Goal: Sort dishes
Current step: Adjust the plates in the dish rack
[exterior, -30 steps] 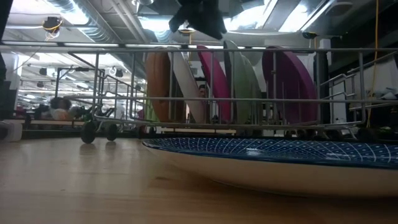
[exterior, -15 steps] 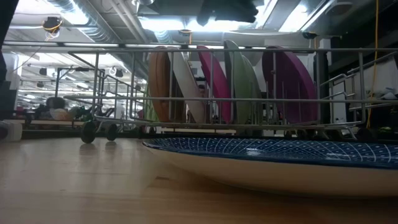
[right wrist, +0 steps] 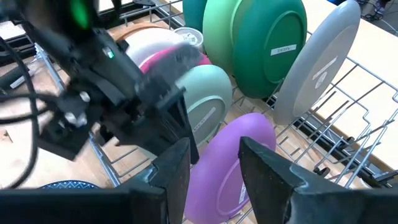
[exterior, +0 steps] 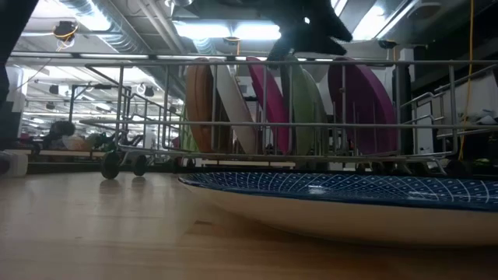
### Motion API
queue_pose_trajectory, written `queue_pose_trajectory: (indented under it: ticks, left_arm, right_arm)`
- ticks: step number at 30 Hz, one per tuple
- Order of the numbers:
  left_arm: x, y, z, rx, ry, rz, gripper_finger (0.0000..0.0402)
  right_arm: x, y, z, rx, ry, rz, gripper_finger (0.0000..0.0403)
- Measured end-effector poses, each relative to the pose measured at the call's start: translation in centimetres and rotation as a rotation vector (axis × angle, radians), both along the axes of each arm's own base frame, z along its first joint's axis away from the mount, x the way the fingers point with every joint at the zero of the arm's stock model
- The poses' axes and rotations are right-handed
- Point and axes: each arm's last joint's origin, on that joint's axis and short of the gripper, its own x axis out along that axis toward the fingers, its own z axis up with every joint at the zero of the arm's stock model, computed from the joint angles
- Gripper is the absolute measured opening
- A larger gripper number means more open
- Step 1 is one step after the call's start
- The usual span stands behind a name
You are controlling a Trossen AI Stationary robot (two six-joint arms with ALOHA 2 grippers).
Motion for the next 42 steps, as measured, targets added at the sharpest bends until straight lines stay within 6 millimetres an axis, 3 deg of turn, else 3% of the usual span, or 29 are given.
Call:
queue_pose_trajectory:
  ticks: [9,17,28,42]
  left_arm:
    - [1.3,0.3,-2.1,0.069,0.0,0.051,0.0125]
    - [1.7,0.4,-1.8,0.087,-0.057,0.052,0.0122]
    - [1.7,0.3,-1.6,0.094,-0.07,0.054,0.001]
    - [2.0,0.3,-0.4,0.124,-0.193,0.062,0.0001]
  right_arm:
    - [0.0,0.0,0.0,0.0,0.0,0.0,0.0144]
    - [0.0,0.0,0.0,0.0,0.0,0.001,0.0144]
    - [0.0,0.0,0.0,-0.013,0.013,0.014,0.0144]
    - [0.0,0.0,0.0,-0.013,0.013,0.014,0.0144]
